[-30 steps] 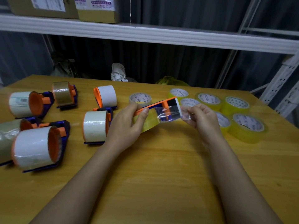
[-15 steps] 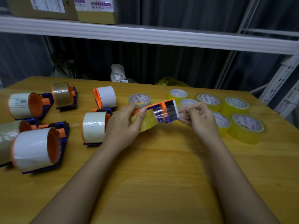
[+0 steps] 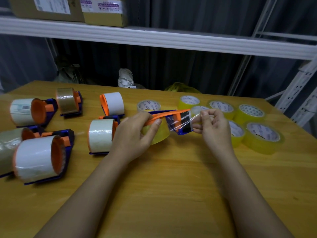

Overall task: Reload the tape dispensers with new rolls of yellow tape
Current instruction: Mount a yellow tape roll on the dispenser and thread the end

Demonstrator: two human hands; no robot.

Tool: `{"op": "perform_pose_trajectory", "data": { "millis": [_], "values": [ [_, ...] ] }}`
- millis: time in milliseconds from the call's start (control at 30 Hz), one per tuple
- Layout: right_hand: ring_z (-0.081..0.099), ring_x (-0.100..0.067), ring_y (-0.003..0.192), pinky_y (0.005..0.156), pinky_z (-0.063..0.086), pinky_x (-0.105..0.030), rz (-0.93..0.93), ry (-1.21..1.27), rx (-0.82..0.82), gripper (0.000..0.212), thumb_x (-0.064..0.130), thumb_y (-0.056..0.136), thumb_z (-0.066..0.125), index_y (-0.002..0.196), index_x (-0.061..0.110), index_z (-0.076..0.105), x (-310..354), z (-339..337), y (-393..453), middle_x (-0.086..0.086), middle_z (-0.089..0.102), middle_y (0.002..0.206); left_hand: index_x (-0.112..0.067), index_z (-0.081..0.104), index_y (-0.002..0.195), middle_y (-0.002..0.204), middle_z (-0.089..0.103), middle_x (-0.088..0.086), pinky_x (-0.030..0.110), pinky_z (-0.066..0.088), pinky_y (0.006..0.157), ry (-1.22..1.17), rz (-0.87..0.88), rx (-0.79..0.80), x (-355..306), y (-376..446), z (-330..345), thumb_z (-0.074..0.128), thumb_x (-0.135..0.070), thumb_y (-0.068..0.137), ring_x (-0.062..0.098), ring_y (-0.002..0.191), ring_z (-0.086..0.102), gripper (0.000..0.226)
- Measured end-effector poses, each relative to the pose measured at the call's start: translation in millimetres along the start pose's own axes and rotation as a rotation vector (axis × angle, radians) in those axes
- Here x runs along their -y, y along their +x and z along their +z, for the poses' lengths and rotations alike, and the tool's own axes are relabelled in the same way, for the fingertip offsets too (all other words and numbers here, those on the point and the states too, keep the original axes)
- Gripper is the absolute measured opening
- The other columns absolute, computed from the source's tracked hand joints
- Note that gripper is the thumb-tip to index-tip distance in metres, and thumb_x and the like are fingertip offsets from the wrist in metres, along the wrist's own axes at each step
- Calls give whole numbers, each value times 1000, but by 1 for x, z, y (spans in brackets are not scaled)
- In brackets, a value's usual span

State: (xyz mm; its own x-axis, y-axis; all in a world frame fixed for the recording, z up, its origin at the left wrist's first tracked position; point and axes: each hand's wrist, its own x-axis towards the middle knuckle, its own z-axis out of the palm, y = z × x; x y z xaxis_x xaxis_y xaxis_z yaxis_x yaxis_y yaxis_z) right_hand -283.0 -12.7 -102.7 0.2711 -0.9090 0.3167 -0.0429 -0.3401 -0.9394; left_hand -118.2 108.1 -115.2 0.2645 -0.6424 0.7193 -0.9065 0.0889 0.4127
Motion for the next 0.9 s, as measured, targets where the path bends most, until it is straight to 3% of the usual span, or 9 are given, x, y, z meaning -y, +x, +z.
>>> {"op": "perform_pose_trajectory", "data": {
  "millis": [267,367,467,533,667,833,900],
  "values": [
    [67,-10,64,74,56,-47,-100,-145,-77,15,31,100,47,84,30,49,-1,2,-3,4,68,70,-13,60,85,74,55,-6,29,37,56,-18,24,2,-1,-1,-1,42,-46,93,17,64,52,38],
    [65,-8,62,69,56,-42,-113,-158,-62,15,30,100,47,85,31,49,-1,2,-2,3,67,70,-14,61,84,73,55,-6,27,36,55,-45,11,1,-1,-1,-1,43,-46,93,15,65,52,38],
    [63,-3,58,61,53,-27,-83,-58,-15,18,21,101,46,84,24,51,0,1,-1,2,66,71,-17,61,80,69,55,-9,30,40,54,-115,-71,-24,0,-1,0,45,-49,90,10,64,52,37],
    [63,-1,59,57,52,-19,-77,-1,-1,19,16,101,45,84,20,51,3,0,0,1,65,74,-23,59,77,65,54,-11,21,37,54,-182,-125,-52,-1,0,-1,47,-49,89,5,63,52,31],
    [66,-3,66,65,56,-28,-117,-12,-41,21,15,101,45,83,23,51,4,0,0,5,67,74,-32,56,75,63,55,-14,11,32,52,-249,-178,-28,-6,2,-4,51,-41,90,0,64,53,18],
    [64,0,64,69,56,-34,-124,-38,-57,22,15,101,46,82,25,51,0,2,-1,10,66,64,-34,53,74,67,55,-9,25,39,55,-213,-216,79,-2,2,-5,45,-50,89,7,67,54,24],
    [65,-2,68,74,57,-39,-114,-44,-49,21,16,101,46,82,25,51,0,3,0,13,67,66,-30,59,84,74,59,-9,31,42,60,-152,-234,94,-2,3,-6,41,-49,89,8,72,55,27]
  ]
}}
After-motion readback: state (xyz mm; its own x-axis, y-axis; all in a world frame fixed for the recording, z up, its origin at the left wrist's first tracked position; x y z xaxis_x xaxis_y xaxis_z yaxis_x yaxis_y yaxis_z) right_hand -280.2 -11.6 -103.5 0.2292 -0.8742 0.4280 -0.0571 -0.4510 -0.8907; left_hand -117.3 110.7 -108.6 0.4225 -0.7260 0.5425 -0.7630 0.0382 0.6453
